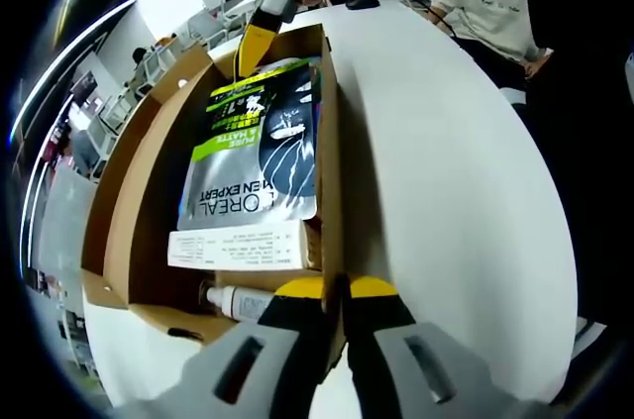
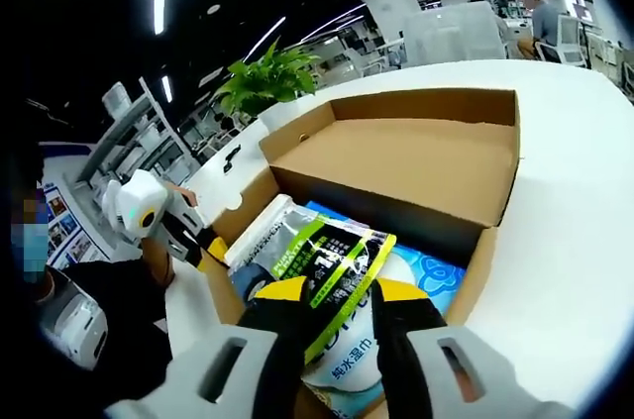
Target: Operate the shoe box by opening the lid, removing the specified soft item, and placing it in the target area until the item is outside and the box remains undamaged.
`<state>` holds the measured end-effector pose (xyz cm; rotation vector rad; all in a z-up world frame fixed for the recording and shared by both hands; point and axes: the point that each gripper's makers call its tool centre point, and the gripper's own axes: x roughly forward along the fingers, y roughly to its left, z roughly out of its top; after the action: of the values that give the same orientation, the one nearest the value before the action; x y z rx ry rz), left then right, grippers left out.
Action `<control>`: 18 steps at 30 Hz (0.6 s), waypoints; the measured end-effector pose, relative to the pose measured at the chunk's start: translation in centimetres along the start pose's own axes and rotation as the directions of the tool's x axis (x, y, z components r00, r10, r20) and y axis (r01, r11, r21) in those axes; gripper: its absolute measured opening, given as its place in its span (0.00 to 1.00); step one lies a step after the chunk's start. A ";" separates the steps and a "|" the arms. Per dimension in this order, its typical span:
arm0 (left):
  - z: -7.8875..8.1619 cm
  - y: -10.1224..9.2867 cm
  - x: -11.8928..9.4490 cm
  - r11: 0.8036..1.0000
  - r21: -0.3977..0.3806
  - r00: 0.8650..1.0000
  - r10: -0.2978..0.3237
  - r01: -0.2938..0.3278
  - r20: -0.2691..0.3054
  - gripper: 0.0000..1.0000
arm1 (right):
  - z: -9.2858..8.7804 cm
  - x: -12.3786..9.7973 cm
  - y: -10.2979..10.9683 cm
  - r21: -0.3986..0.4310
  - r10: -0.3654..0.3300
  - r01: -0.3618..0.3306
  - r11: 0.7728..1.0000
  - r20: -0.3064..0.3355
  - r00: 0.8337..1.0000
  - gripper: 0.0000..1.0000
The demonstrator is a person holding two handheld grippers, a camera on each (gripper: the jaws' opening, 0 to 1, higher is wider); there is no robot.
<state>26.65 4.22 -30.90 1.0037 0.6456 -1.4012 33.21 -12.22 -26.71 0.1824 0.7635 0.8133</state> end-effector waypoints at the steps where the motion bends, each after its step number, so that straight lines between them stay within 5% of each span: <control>1: 0.0 0.0 0.0 1.000 0.000 1.000 0.000 0.000 0.000 0.05 | 0.0 0.0 0.1 -0.004 0.001 -0.001 1.000 -0.002 1.000 0.25; 18: 0.0 0.1 0.0 1.000 0.003 1.000 -0.002 0.003 -0.002 0.04 | -0.4 -0.4 2.1 0.081 0.032 -0.030 0.996 -0.030 0.999 0.22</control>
<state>26.77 4.23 -30.84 1.0071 0.6468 -1.4038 31.52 -11.12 -25.95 0.2543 0.8255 0.8172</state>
